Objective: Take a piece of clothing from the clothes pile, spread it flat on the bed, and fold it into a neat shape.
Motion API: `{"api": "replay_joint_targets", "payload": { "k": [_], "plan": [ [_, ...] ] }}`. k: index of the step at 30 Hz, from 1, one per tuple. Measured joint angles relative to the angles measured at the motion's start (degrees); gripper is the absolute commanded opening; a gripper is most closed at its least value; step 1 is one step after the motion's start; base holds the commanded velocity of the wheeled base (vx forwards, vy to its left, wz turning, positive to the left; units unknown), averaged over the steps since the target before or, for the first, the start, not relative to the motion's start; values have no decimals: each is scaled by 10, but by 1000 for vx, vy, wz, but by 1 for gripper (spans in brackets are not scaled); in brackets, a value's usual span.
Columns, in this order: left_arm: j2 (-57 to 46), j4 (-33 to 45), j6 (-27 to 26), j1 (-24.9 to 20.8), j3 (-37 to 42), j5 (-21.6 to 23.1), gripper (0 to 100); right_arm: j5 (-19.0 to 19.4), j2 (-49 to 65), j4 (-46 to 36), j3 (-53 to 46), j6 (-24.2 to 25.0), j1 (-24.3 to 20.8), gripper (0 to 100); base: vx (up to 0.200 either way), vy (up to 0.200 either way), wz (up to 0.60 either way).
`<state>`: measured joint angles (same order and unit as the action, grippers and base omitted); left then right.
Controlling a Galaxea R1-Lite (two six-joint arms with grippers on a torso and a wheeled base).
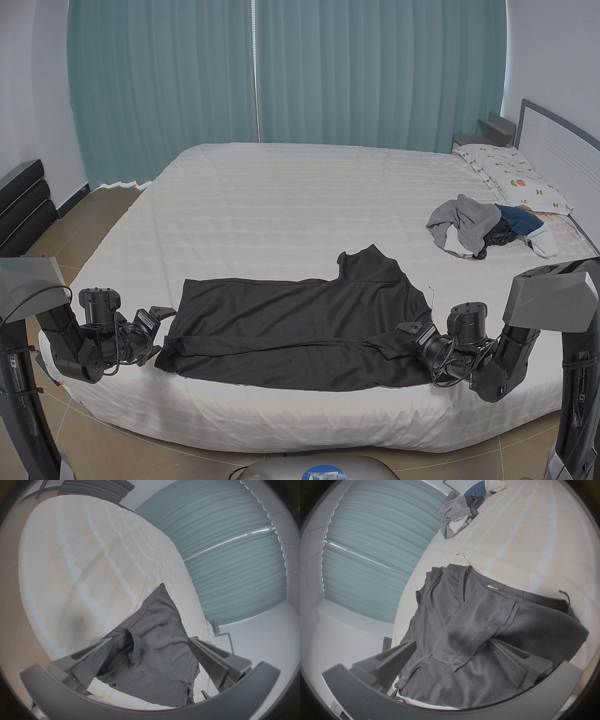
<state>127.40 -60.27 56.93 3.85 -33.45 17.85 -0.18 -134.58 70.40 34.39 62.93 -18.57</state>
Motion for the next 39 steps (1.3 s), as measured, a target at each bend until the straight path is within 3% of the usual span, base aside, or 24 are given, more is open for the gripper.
{"api": "replay_joint_targets", "payload": {
  "k": [30,31,39],
  "plan": [
    [1,0,0,0,0,0,100,-8,18,8,-21,0,2,0,0,0,0],
    [1,0,0,0,0,0,100,-8,18,7,-22,0,2,100,0,0,0],
    [1,0,0,0,0,0,100,-7,16,8,-19,0,-1,100,0,0,0]
  ]
}}
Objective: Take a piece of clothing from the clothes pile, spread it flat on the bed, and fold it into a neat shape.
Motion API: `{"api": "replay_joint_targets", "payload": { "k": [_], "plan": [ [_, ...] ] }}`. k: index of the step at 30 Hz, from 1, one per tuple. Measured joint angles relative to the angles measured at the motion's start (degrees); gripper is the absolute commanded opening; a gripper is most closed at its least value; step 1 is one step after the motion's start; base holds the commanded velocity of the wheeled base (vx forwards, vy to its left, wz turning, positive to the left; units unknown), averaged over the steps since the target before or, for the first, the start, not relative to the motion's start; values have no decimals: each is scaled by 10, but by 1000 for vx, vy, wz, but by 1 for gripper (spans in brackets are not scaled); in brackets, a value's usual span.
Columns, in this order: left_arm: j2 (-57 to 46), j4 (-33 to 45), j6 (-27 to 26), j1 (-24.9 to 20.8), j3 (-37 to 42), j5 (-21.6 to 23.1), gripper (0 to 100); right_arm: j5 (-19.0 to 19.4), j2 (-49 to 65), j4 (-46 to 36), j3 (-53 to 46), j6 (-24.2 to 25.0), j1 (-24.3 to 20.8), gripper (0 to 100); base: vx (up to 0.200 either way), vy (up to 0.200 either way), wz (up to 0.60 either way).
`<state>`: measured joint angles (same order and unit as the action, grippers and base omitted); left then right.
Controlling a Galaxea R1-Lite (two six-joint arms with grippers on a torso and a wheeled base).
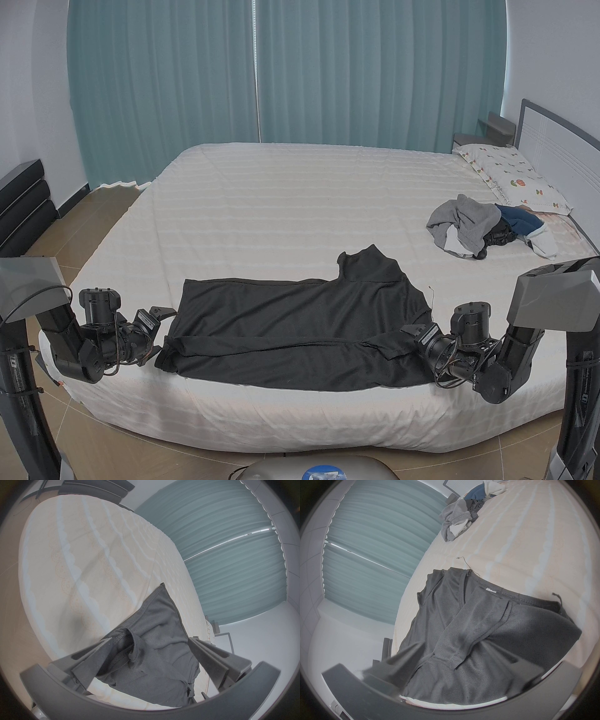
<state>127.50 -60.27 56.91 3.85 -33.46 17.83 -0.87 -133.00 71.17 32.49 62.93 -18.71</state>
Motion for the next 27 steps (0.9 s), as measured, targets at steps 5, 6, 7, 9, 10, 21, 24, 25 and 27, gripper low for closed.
{"api": "replay_joint_targets", "payload": {
  "k": [5,6,7,9,10,21,24,25,27],
  "plan": [
    [0,0,0,0,0,0,100,0,0,1,3,0,-6,100,0,0,0],
    [0,0,0,0,0,0,100,-1,0,1,3,0,-8,100,0,0,0],
    [0,0,0,0,0,0,100,-1,1,1,3,0,-10,100,0,0,0],
    [0,0,0,0,0,0,100,-1,6,1,2,1,-14,100,0,0,0],
    [0,0,0,0,0,0,100,-1,9,0,0,1,-15,100,0,0,0],
    [0,0,0,0,0,0,100,-3,43,-9,-22,-1,-31,100,0,0,0],
    [0,0,0,0,0,0,100,-2,47,-9,-24,-1,-34,100,0,0,0],
    [0,0,0,0,0,0,100,-2,46,-9,-24,-1,-36,100,0,0,0],
    [0,0,0,0,0,0,100,-2,44,-8,-23,-1,-39,100,0,0,0]
  ]
}}
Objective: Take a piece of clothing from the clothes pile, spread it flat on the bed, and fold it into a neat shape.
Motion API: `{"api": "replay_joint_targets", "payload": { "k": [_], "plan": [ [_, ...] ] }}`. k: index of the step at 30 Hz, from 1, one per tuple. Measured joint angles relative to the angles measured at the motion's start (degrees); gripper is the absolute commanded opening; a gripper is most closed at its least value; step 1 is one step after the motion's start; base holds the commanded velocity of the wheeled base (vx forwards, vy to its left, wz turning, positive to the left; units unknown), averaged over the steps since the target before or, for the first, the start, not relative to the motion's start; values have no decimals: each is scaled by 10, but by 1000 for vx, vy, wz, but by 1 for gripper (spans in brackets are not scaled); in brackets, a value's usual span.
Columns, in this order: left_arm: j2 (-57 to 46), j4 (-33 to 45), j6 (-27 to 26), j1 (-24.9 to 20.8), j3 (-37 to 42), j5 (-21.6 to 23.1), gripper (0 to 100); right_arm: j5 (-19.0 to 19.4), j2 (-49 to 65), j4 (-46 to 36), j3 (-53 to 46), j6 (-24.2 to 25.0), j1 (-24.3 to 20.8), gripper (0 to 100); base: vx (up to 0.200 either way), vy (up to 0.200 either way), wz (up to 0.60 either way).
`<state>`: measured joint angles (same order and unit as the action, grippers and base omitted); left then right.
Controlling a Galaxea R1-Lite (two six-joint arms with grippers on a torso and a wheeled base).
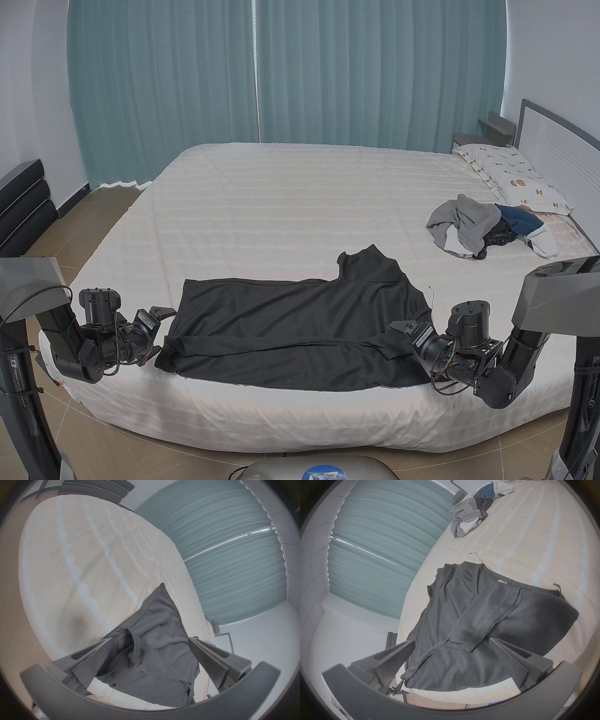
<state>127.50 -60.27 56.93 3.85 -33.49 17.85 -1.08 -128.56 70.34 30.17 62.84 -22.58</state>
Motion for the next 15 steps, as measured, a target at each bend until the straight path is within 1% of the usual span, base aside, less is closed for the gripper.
{"api": "replay_joint_targets", "payload": {
  "k": [9,15],
  "plan": [
    [0,0,0,0,0,0,100,0,-36,6,30,1,-7,100,0,0,0],
    [0,0,0,0,0,0,100,-1,-57,7,51,2,-3,100,0,0,0]
  ]
}}
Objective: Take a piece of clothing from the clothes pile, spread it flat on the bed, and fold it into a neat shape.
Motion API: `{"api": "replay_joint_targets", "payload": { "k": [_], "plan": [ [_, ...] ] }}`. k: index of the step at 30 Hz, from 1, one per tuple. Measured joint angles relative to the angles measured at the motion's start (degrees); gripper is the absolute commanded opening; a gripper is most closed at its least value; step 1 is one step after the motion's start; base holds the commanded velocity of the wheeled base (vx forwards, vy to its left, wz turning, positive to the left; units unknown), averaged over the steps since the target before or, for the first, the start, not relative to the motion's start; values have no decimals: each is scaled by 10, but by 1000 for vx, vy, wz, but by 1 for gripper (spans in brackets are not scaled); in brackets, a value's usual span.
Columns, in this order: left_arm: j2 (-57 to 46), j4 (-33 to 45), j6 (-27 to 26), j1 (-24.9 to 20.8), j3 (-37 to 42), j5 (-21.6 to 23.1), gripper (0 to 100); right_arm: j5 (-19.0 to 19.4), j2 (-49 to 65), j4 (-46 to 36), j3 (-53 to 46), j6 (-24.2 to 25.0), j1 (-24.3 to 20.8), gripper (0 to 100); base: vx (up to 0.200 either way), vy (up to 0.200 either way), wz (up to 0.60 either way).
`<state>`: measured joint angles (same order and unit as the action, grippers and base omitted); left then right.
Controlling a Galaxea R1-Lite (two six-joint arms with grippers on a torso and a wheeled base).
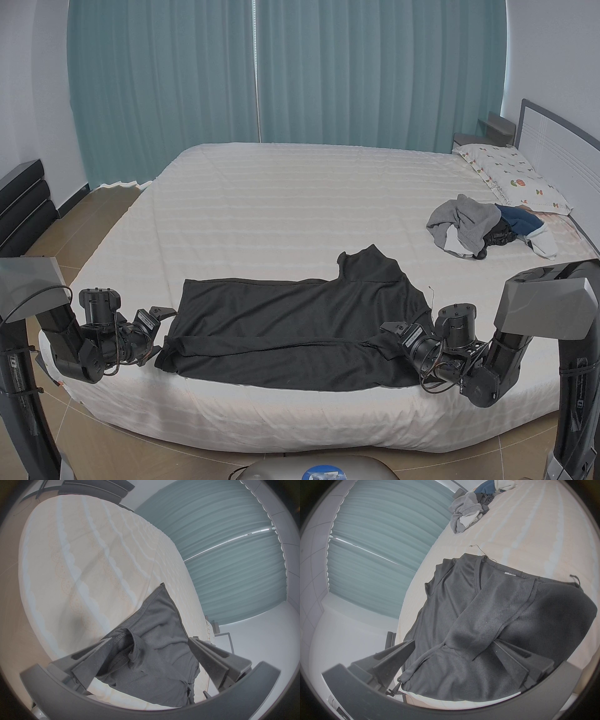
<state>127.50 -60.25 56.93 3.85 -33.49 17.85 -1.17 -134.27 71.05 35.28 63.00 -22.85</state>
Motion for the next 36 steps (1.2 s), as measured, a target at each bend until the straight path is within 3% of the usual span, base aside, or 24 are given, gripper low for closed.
{"api": "replay_joint_targets", "payload": {
  "k": [15,16,36],
  "plan": [
    [0,0,0,0,0,0,100,-21,-23,1,21,1,12,100,0,0,0],
    [0,0,0,0,0,0,100,-22,-24,1,21,1,13,0,0,0,0],
    [0,0,0,0,0,0,100,-21,21,0,-15,20,15,0,0,0,0]
  ]
}}
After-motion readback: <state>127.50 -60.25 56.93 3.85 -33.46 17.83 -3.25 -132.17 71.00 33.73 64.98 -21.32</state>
